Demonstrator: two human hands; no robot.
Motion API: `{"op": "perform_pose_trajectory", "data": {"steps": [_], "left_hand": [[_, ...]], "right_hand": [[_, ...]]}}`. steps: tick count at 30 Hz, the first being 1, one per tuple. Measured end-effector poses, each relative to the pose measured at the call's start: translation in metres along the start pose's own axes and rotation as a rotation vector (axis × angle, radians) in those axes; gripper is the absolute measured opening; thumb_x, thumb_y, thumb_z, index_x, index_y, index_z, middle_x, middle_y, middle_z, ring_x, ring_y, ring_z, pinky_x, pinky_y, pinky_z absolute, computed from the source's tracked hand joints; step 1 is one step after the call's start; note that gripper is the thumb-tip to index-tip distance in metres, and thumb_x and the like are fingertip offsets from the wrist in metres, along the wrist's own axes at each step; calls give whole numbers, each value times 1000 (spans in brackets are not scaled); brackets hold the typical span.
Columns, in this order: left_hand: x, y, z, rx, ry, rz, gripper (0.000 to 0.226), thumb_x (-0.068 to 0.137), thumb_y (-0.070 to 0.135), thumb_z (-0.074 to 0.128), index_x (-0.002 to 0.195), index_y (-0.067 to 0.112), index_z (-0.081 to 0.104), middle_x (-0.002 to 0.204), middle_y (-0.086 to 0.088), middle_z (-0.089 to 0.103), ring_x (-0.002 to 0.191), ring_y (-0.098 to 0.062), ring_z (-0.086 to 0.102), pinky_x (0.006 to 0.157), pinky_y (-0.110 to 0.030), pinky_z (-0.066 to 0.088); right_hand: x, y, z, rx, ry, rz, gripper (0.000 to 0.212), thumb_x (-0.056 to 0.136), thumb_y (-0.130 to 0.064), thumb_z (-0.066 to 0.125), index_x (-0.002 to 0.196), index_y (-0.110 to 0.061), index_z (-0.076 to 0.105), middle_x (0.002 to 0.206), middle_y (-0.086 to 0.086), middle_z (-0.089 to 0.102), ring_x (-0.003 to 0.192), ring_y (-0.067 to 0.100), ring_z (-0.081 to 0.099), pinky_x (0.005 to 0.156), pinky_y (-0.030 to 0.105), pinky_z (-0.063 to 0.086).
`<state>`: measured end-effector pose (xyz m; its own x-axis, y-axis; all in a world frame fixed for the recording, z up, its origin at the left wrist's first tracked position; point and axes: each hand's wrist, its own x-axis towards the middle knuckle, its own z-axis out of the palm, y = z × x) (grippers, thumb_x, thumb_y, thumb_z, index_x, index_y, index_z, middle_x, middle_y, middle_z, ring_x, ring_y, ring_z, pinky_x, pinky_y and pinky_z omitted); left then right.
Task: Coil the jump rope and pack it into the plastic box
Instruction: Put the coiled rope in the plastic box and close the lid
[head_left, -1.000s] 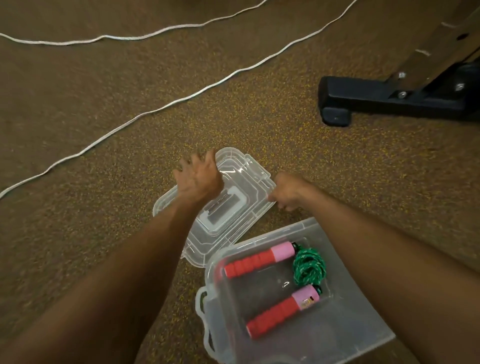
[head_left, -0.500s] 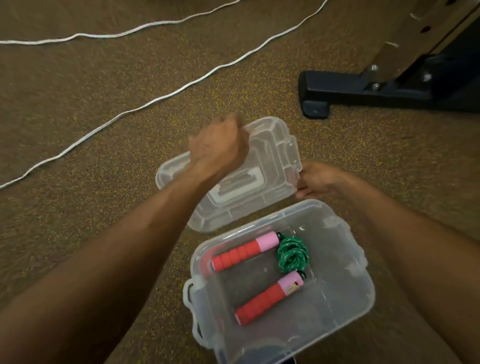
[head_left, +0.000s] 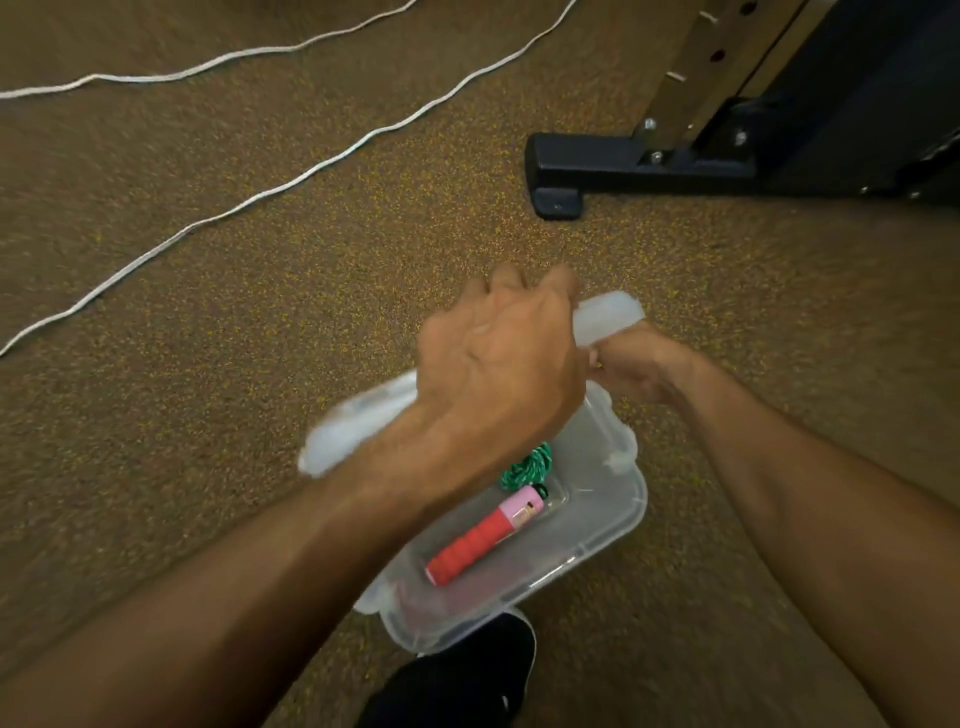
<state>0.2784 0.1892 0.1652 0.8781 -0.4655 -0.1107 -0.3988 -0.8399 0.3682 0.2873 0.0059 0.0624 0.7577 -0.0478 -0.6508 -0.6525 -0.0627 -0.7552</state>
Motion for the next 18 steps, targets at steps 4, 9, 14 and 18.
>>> {"op": "perform_pose_trajectory", "data": {"steps": [4,9,14,18], "left_hand": [[-31,7,12,-25,-10,55,49,89,54,58,129,32,42,119,-7,55,108,-27,55,71,-38,37],[-60,17,37,37,-28,118,52,89,52,59,131,30,39,121,-6,52,111,-30,51,69,-39,40],[-71,24,62,128,-45,159,54,89,48,59,132,28,35,119,-8,49,107,-31,51,65,-38,36],[-79,31,77,199,-44,210,57,85,44,67,130,26,37,114,-7,51,100,-29,56,59,-36,35]], "right_hand": [[-17,-1,-7,-121,-120,-99,37,94,-4,58,123,-24,69,110,5,75,91,18,70,76,30,56],[-40,16,-20,-311,-43,-160,52,94,0,58,140,-23,56,137,0,62,114,14,65,81,24,55],[-60,24,-27,-192,48,-86,44,96,2,45,124,-21,69,117,1,74,109,20,70,77,30,59],[-69,22,-15,-334,173,-109,23,93,-28,63,115,-23,69,107,2,73,95,22,71,75,37,58]]}}
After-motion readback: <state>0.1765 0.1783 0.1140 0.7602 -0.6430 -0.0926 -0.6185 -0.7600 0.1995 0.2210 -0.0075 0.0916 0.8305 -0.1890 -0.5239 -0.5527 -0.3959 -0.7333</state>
